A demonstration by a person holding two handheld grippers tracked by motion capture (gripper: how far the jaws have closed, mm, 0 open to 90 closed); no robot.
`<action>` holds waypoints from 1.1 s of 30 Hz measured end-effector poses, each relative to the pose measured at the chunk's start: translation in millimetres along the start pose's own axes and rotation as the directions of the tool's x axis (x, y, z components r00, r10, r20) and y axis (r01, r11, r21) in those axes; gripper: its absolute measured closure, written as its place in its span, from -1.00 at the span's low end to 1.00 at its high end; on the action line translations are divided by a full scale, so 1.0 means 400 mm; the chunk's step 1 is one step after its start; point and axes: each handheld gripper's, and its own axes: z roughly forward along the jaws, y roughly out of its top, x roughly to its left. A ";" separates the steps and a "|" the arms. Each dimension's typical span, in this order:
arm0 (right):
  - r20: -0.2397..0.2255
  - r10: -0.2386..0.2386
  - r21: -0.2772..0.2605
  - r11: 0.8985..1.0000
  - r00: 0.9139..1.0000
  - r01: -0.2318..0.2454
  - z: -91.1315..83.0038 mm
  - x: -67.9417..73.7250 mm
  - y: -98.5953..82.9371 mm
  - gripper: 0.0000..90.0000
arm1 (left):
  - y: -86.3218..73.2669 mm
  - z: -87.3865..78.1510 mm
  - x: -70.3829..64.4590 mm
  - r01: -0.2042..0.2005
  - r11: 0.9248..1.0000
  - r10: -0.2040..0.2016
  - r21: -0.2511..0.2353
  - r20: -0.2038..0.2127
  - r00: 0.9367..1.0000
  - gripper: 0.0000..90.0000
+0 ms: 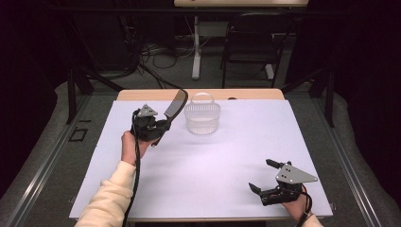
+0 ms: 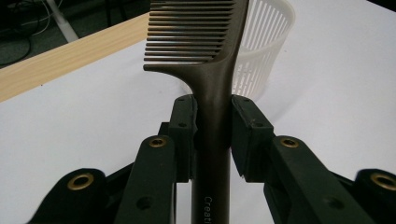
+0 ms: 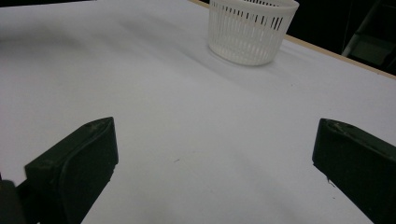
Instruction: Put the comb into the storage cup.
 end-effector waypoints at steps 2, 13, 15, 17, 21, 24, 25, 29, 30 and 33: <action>0.000 0.001 0.001 1.000 1.000 -0.001 0.000 0.000 0.000 -1.00 | 0.004 0.001 0.001 0.000 1.000 0.000 -0.003 0.003 1.000 0.59; 0.000 0.001 0.001 1.000 1.000 -0.001 0.000 0.000 0.000 -1.00 | 0.029 0.007 -0.003 -0.018 1.000 0.018 -0.014 0.006 1.000 0.59; 0.000 0.001 0.001 1.000 1.000 -0.001 0.000 0.000 0.000 -1.00 | 0.034 0.008 -0.004 -0.020 1.000 0.020 -0.017 0.007 1.000 0.59; 0.000 0.002 0.002 1.000 1.000 -0.002 0.000 0.000 0.000 -1.00 | 0.037 0.009 -0.004 -0.022 1.000 0.022 -0.021 0.007 1.000 0.59; 0.001 0.003 0.001 1.000 1.000 -0.003 0.000 0.000 0.000 -1.00 | 0.041 0.009 -0.005 -0.023 1.000 0.023 -0.021 0.008 1.000 0.59; 0.001 0.003 0.002 1.000 1.000 -0.003 0.000 0.000 0.000 -1.00 | 0.044 0.009 -0.005 -0.025 0.999 0.025 -0.024 0.007 1.000 0.59; 0.001 0.002 0.002 1.000 1.000 -0.002 0.000 0.000 0.000 -1.00 | 0.045 0.010 -0.005 -0.026 0.999 0.026 -0.025 0.009 1.000 0.59; 0.000 0.003 0.002 1.000 1.000 -0.003 0.001 0.000 0.000 -1.00 | 0.050 0.012 -0.005 -0.027 0.999 0.027 -0.027 0.011 1.000 0.59; 0.000 0.004 0.002 1.000 1.000 -0.004 0.001 0.000 0.000 -1.00 | 0.053 0.013 -0.005 -0.031 0.999 0.031 -0.027 0.014 0.999 0.59; 0.000 0.004 0.002 1.000 1.000 -0.004 0.001 0.000 0.000 -1.00 | 0.059 0.014 -0.007 -0.033 0.999 0.034 -0.030 0.016 0.999 0.59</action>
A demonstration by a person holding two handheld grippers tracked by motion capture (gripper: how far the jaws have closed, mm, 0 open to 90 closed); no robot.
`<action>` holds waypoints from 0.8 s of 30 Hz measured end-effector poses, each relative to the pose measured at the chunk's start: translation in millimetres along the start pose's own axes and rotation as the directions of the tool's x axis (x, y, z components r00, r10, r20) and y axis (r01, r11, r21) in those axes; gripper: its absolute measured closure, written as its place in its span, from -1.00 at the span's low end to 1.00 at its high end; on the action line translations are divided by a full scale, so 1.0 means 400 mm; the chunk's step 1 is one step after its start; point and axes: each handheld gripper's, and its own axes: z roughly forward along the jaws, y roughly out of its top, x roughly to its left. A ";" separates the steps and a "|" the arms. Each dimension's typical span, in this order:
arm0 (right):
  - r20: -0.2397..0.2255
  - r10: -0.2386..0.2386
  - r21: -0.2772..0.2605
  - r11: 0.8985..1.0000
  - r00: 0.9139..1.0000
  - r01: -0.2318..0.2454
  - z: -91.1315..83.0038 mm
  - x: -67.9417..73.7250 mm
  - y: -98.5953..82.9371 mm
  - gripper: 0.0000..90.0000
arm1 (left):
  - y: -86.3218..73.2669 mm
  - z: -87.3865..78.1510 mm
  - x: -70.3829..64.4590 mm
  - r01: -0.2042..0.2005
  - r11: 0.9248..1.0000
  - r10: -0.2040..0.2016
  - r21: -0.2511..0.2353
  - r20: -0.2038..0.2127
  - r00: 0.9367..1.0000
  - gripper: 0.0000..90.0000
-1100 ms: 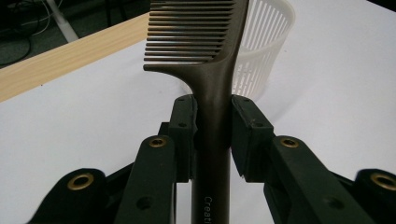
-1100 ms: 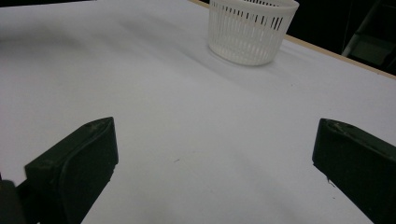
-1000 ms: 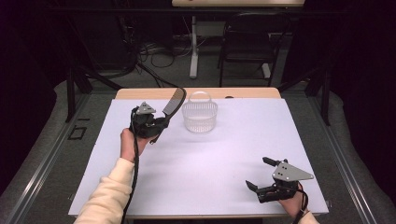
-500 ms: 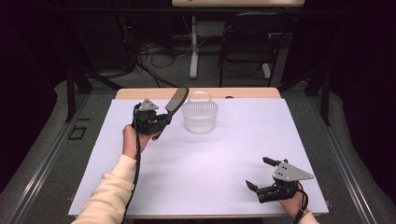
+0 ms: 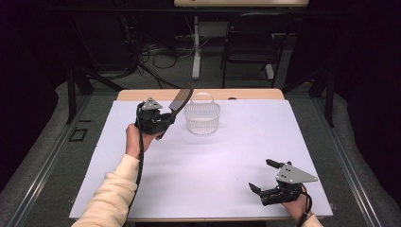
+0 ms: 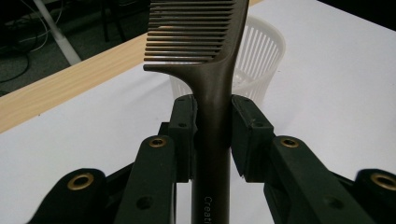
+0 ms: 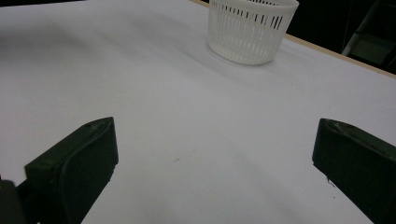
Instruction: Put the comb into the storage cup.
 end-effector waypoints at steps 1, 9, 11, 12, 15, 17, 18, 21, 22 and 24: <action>0.000 0.000 0.000 1.000 1.000 0.000 0.000 0.000 0.000 -1.00 | 0.000 0.000 0.000 0.000 1.000 0.000 0.000 0.000 1.000 0.59; 0.000 0.001 0.001 1.000 1.000 -0.001 0.000 0.000 0.000 -1.00 | 0.014 0.005 -0.001 -0.006 1.000 0.006 -0.013 0.011 1.000 0.59; 0.000 0.001 0.000 1.000 1.000 -0.001 0.000 0.000 0.000 -1.00 | 0.016 0.007 -0.001 -0.010 1.000 0.011 -0.017 0.013 1.000 0.59; 0.000 0.001 0.000 1.000 1.000 -0.001 0.000 0.000 0.000 -1.00 | 0.018 0.008 -0.001 -0.013 1.000 0.014 -0.018 0.014 1.000 0.59; -0.001 0.001 0.000 1.000 1.000 -0.001 0.000 0.000 0.000 -1.00 | 0.020 0.010 -0.001 -0.014 1.000 0.014 -0.019 0.016 1.000 0.59; 0.000 0.001 0.000 1.000 1.000 -0.001 0.000 0.000 0.000 -1.00 | 0.022 0.012 -0.001 -0.014 1.000 0.014 -0.021 0.016 1.000 0.59; 0.000 0.001 0.000 1.000 1.000 -0.001 0.000 0.000 0.000 -1.00 | 0.024 0.012 -0.001 -0.015 1.000 0.015 -0.021 0.016 1.000 0.59; 0.000 0.002 0.000 1.000 1.000 -0.002 0.000 0.000 0.000 -1.00 | 0.027 0.014 -0.001 -0.015 1.000 0.016 -0.025 0.013 1.000 0.59; 0.000 0.000 0.000 1.000 1.000 0.000 0.000 0.000 0.000 -1.00 | 0.029 0.014 -0.001 -0.018 1.000 0.018 -0.023 0.014 1.000 0.59; 0.000 0.001 0.001 1.000 1.000 -0.001 0.000 0.000 0.000 -1.00 | 0.031 0.016 -0.001 -0.017 0.999 0.018 -0.029 0.014 1.000 0.59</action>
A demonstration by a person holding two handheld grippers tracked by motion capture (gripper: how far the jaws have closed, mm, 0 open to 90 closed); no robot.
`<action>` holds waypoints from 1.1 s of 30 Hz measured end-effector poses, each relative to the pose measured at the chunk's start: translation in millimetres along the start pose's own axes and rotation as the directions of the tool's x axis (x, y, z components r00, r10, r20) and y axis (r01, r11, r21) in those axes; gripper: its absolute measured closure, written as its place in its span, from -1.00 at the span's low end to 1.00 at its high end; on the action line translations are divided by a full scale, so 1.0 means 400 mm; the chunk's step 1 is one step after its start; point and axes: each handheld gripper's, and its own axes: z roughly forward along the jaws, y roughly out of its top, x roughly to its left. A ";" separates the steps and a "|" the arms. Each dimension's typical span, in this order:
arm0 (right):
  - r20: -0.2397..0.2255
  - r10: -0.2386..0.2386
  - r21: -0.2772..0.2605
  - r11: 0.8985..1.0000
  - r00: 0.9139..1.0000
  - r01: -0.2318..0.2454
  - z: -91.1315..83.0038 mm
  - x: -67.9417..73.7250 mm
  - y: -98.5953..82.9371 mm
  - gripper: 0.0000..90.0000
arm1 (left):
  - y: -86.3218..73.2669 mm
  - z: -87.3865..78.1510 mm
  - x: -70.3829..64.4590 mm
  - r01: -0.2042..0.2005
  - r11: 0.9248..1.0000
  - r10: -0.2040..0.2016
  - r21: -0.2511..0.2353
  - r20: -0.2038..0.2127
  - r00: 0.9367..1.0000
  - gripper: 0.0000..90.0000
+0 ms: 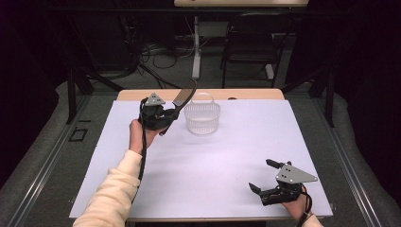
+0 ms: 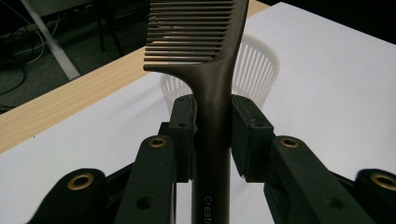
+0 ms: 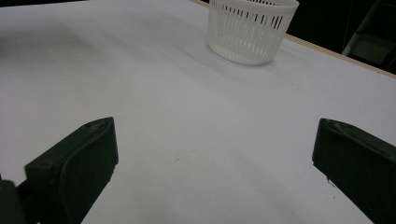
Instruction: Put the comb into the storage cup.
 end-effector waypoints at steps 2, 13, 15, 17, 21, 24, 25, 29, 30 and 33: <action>0.000 0.001 -0.001 1.000 1.000 -0.001 0.000 0.000 0.000 -1.00 | 0.002 0.001 0.000 0.001 1.000 -0.001 -0.001 0.001 1.000 0.59; 0.000 0.000 0.000 1.000 1.000 0.000 0.000 0.000 0.000 -1.00 | 0.020 0.010 -0.001 -0.016 1.000 0.016 -0.016 0.004 1.000 0.59; 0.000 0.000 -0.001 1.000 1.000 0.000 0.000 0.000 0.000 -1.00 | 0.022 0.011 -0.001 -0.015 1.000 0.015 -0.018 0.003 1.000 0.59; -0.001 0.001 0.001 1.000 1.000 -0.001 -0.001 0.000 0.000 -1.00 | 0.025 0.012 -0.001 -0.018 1.000 0.018 -0.019 0.002 1.000 0.59; 0.000 0.000 0.001 1.000 1.000 0.000 0.000 0.000 0.000 -1.00 | 0.030 0.014 0.000 -0.019 1.000 0.019 -0.024 0.003 1.000 0.59; -0.001 0.000 0.001 1.000 1.000 0.000 0.000 0.000 0.000 -1.00 | 0.036 0.017 0.001 -0.023 0.999 0.023 -0.027 0.005 1.000 0.59; -0.001 0.000 0.001 1.000 1.000 0.000 0.000 0.000 0.000 -1.00 | 0.036 0.017 0.001 -0.023 0.999 0.023 -0.027 0.005 1.000 0.59; -0.001 0.002 0.002 1.000 1.000 -0.002 0.000 0.000 0.000 -1.00 | 0.042 0.021 0.000 -0.025 0.999 0.025 -0.031 0.007 1.000 0.59; -0.001 0.001 0.002 1.000 1.000 -0.001 0.000 0.000 0.000 -1.00 | 0.044 0.022 0.000 -0.026 0.999 0.026 -0.031 0.008 1.000 0.59; -0.002 0.001 0.002 1.000 1.000 -0.001 0.000 0.000 0.000 -1.00 | 0.049 0.024 -0.001 -0.030 0.999 0.030 -0.036 0.009 0.999 0.59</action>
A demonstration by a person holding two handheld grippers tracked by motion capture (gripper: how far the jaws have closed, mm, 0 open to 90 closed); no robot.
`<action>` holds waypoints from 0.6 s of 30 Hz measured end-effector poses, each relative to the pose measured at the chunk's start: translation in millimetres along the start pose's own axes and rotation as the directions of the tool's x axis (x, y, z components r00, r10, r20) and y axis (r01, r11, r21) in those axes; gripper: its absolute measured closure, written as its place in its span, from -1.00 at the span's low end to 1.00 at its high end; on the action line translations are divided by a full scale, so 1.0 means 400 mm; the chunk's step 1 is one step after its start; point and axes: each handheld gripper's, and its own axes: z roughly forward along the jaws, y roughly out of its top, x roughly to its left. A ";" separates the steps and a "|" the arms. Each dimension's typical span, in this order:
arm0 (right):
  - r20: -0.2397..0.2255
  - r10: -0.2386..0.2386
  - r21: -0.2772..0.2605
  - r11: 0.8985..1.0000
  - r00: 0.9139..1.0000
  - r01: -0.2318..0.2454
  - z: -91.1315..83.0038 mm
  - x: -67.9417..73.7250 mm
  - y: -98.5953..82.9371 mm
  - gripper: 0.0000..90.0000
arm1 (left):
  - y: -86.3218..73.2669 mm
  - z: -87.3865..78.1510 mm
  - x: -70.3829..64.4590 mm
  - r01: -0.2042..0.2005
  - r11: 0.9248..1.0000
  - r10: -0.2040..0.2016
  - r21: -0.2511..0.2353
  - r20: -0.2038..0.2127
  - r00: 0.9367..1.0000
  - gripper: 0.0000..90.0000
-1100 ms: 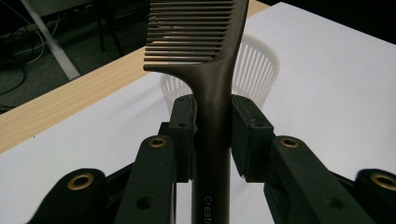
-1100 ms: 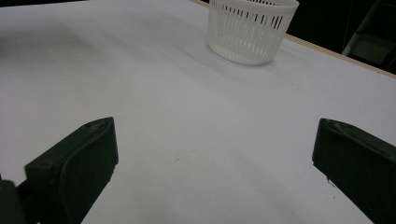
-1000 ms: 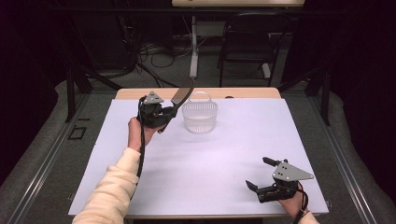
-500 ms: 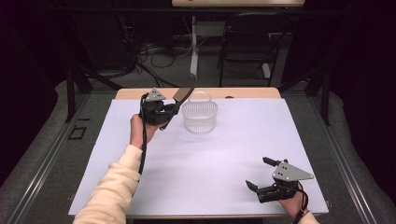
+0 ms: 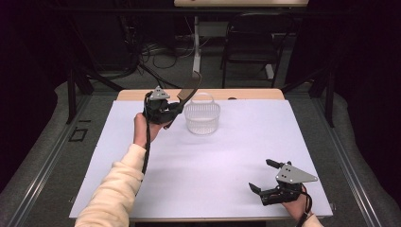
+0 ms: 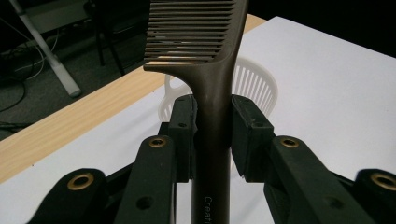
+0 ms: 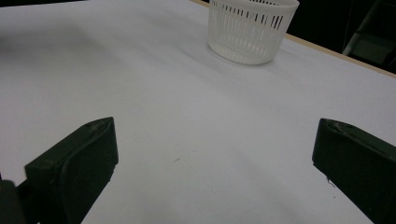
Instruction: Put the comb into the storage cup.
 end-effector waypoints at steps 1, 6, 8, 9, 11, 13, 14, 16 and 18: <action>-0.001 0.001 -0.001 1.000 1.000 -0.001 0.000 0.000 0.000 -1.00 | 0.001 0.001 0.000 -0.001 1.000 0.001 0.000 0.002 1.000 0.59; -0.002 0.002 -0.001 1.000 1.000 -0.002 0.000 0.000 0.000 -1.00 | 0.006 0.008 -0.001 -0.005 1.000 0.005 0.002 0.007 1.000 0.59; -0.001 0.002 -0.002 1.000 1.000 -0.002 0.001 0.000 0.000 -1.00 | 0.009 0.011 -0.001 -0.008 1.000 0.008 0.001 0.009 1.000 0.59; -0.001 0.002 -0.002 1.000 1.000 -0.002 0.001 0.000 0.000 -1.00 | 0.010 0.012 -0.001 -0.008 1.000 0.008 0.001 0.010 1.000 0.59; -0.001 0.002 -0.002 1.000 1.000 -0.002 0.001 0.000 0.000 -1.00 | 0.013 0.013 0.000 -0.011 1.000 0.011 -0.001 0.012 1.000 0.59; -0.002 0.002 -0.002 1.000 1.000 -0.002 0.001 0.000 0.000 -1.00 | 0.017 0.015 0.000 -0.014 1.000 0.014 -0.002 0.012 1.000 0.59; -0.002 0.002 -0.002 1.000 1.000 -0.002 0.001 0.000 0.000 -1.00 | 0.019 0.016 0.000 -0.015 1.000 0.015 -0.002 0.012 1.000 0.59; -0.003 0.003 -0.002 1.000 1.000 -0.003 0.001 0.000 0.000 -1.00 | 0.023 0.019 0.000 -0.022 1.000 0.021 0.006 0.014 1.000 0.59; -0.003 0.001 -0.002 1.000 1.000 -0.001 0.000 -0.001 0.000 -1.00 | 0.027 0.022 0.000 -0.032 0.999 0.032 0.010 0.010 0.999 0.59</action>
